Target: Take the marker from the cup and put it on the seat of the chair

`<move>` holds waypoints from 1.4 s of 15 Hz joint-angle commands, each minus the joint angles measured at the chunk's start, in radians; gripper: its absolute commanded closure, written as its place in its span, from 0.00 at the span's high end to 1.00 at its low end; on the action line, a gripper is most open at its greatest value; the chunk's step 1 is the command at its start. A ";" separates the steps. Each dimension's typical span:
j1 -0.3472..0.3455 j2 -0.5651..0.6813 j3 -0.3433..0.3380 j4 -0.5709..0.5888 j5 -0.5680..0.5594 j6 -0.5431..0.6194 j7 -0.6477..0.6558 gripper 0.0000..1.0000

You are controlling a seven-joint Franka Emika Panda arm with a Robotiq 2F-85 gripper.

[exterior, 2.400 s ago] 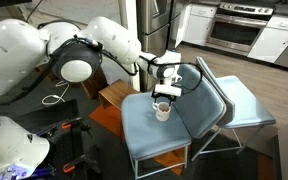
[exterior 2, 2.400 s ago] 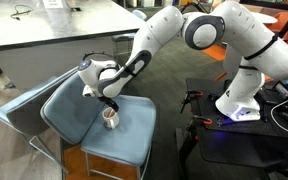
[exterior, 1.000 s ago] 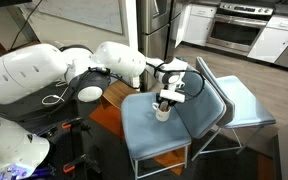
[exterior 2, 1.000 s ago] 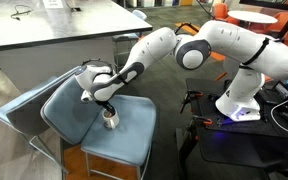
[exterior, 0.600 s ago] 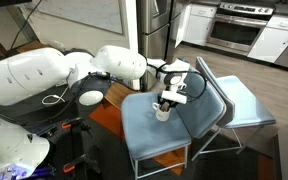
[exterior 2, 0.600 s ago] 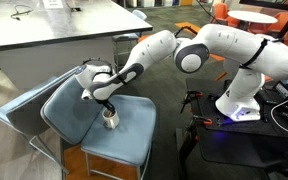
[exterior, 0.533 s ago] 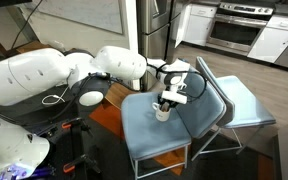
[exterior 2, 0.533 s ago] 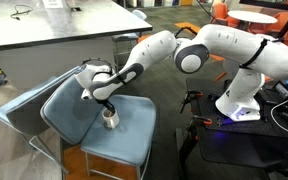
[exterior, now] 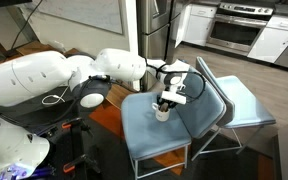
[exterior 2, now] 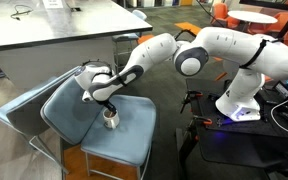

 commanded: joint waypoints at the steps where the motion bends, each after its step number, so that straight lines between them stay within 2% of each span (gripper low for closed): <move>1: 0.014 0.042 -0.007 0.072 -0.008 -0.054 -0.019 0.42; 4: 0.022 0.049 -0.010 0.084 -0.011 -0.067 -0.013 0.35; 5: 0.024 0.052 -0.011 0.088 -0.012 -0.071 -0.011 0.37; 8: 0.027 0.061 -0.012 0.096 -0.015 -0.082 -0.005 0.34; 9: 0.027 0.062 -0.012 0.098 -0.015 -0.086 -0.003 0.28; 10: 0.027 0.063 -0.012 0.100 -0.014 -0.087 -0.001 0.09; 12: 0.028 0.069 -0.014 0.104 -0.015 -0.083 0.004 0.00; 14: 0.041 0.084 -0.042 0.139 0.010 -0.091 0.000 0.03; 15: 0.038 0.044 -0.049 0.075 0.015 -0.065 0.007 0.03; 21: 0.050 0.044 -0.068 0.112 0.016 -0.082 0.011 0.03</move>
